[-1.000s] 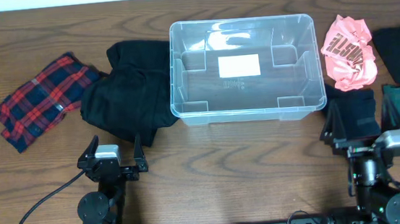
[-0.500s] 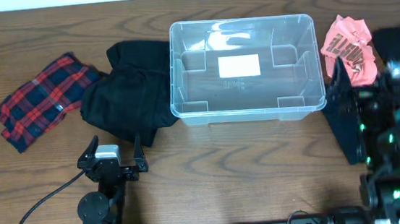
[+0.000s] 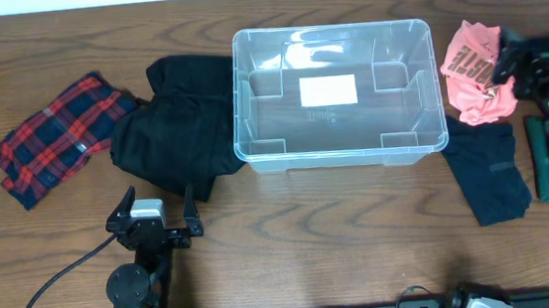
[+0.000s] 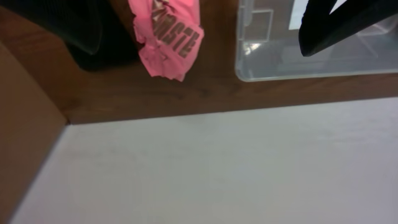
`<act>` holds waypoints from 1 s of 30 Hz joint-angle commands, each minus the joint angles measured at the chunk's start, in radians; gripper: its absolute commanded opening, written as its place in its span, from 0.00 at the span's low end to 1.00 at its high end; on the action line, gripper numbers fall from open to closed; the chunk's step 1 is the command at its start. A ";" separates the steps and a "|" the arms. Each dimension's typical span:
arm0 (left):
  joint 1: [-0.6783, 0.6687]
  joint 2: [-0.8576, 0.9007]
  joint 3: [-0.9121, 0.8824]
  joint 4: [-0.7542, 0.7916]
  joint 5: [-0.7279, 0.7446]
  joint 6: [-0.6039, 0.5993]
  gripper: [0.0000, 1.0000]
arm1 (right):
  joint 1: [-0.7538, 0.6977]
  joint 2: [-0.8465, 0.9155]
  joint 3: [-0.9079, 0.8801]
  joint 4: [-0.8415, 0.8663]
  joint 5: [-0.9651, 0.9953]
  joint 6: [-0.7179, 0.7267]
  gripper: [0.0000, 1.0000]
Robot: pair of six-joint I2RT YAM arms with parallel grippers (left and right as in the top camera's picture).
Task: Pack container
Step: 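Move the right gripper over the pink printed shirt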
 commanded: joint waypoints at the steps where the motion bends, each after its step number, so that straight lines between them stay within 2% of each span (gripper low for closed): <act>1: 0.003 0.000 -0.026 -0.018 -0.001 -0.009 0.98 | -0.090 0.076 0.056 -0.033 -0.177 -0.023 0.99; 7: 0.003 0.000 -0.026 -0.018 -0.001 -0.009 0.98 | -0.221 0.248 0.109 -0.108 -0.278 -0.024 0.99; 14: 0.003 0.000 -0.026 -0.018 -0.001 -0.009 0.98 | -0.237 0.390 0.124 -0.154 -0.246 -0.083 0.99; 19: 0.003 0.000 -0.026 -0.018 -0.001 -0.009 0.98 | -0.237 0.426 0.124 -0.160 -0.179 -0.084 0.99; 26: 0.003 0.000 -0.026 -0.018 -0.001 -0.009 0.98 | -0.241 0.429 0.124 -0.148 -0.178 -0.166 0.99; 30: 0.003 0.000 -0.026 -0.018 -0.001 -0.009 0.98 | -0.245 0.430 0.123 -0.149 -0.178 -0.165 0.99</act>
